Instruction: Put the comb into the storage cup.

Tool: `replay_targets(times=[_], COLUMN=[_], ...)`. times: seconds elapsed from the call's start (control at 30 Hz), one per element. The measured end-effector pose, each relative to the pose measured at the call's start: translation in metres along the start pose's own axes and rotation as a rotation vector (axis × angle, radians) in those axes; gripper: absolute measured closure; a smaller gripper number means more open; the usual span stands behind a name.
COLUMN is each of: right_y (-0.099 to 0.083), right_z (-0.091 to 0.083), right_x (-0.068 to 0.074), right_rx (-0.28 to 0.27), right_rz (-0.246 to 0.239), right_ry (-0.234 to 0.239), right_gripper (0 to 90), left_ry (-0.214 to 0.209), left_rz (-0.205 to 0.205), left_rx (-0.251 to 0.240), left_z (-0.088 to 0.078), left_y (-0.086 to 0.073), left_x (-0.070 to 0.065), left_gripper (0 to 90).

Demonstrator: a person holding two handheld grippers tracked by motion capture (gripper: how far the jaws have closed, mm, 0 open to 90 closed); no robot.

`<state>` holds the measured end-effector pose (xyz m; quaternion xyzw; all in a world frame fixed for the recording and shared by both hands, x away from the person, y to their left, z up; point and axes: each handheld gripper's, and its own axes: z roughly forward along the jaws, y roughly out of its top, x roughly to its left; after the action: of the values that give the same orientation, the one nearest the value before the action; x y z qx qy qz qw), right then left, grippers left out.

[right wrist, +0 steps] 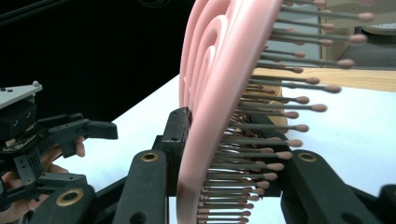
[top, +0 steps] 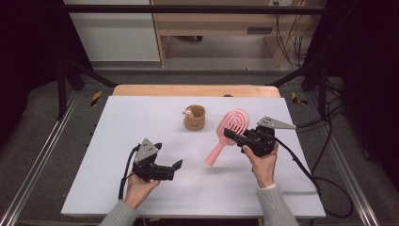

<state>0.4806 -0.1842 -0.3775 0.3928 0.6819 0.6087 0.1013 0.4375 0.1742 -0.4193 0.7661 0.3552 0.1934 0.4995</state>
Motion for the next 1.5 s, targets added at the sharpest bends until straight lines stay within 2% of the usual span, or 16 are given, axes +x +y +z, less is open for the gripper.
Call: replay_targets(times=[0.33,0.53,0.73,1.13,1.5], right_y=[0.009,0.012,0.017,0.028,0.036], right_z=[0.003,0.005,0.007,0.009,0.019], right_x=[0.001,0.001,0.002,0.001,-0.002], right_rx=[0.000,0.001,-0.002,-0.014,-0.003], right_rz=[-0.020,-0.025,-0.033,-0.049,-0.065], right_ry=[-0.015,-0.022,-0.030,-0.051,-0.077], right_gripper=[63.9,63.9,63.9,63.8,63.8], left_ry=[0.049,0.066,0.087,0.114,0.106], left_rz=[-0.017,-0.014,-0.019,-0.030,-0.021], left_rx=[-0.008,-0.027,-0.022,-0.006,0.005], left_z=[-0.021,-0.033,-0.042,-0.052,-0.052], left_y=[-0.016,-0.025,-0.032,-0.046,-0.051], left_x=[0.027,0.038,0.048,0.060,0.064], left_gripper=[2.0,2.1,2.1,2.1,2.1])
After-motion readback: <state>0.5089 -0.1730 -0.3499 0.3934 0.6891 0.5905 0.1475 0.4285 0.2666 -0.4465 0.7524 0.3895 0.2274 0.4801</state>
